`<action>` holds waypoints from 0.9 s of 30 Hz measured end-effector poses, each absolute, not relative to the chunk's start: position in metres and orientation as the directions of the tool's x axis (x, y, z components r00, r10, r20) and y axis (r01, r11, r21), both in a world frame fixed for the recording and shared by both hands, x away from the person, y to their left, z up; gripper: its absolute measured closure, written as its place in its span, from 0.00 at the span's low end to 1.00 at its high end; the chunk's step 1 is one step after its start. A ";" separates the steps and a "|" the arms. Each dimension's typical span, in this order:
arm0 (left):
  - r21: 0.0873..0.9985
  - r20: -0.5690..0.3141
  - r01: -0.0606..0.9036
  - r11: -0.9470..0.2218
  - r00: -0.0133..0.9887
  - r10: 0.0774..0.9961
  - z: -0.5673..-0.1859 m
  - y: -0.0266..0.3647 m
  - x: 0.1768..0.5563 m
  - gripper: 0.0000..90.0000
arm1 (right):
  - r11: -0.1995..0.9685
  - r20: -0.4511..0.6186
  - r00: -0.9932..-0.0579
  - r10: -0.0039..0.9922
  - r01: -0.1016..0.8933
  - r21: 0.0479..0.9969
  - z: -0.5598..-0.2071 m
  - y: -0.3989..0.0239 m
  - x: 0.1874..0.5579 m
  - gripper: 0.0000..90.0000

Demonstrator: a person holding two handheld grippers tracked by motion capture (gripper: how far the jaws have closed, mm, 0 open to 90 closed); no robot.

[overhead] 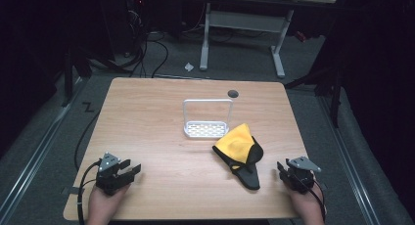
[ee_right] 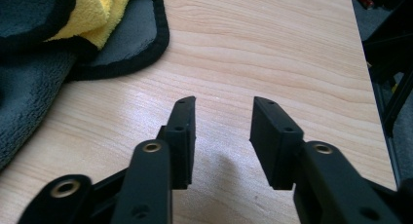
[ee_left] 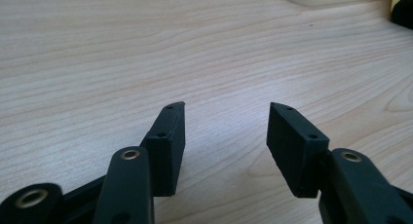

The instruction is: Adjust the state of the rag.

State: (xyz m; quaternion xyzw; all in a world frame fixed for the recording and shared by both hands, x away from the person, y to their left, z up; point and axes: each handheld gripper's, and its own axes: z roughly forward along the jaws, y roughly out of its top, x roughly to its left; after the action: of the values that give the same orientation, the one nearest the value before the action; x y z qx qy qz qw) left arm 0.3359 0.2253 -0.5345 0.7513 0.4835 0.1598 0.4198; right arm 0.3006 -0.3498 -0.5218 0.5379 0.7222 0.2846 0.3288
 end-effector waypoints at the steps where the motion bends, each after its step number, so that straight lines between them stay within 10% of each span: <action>1: 0.787 -0.177 0.592 -0.173 0.485 0.857 -0.534 0.226 0.336 0.56 | 0.256 -0.170 -0.199 0.965 0.592 0.764 -0.522 -0.349 0.301 0.71; 27: 0.799 -0.145 0.570 -0.190 0.489 0.860 -0.531 0.220 0.330 0.46 | 0.218 -0.071 -0.282 0.957 0.534 0.817 -0.515 -0.345 0.307 0.57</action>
State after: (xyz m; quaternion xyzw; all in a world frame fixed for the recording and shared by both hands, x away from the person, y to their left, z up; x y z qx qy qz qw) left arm 0.3297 0.2199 -0.5311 0.7520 0.4754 0.1713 0.4232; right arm 0.3068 -0.3454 -0.5151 0.5179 0.7198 0.3502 0.3016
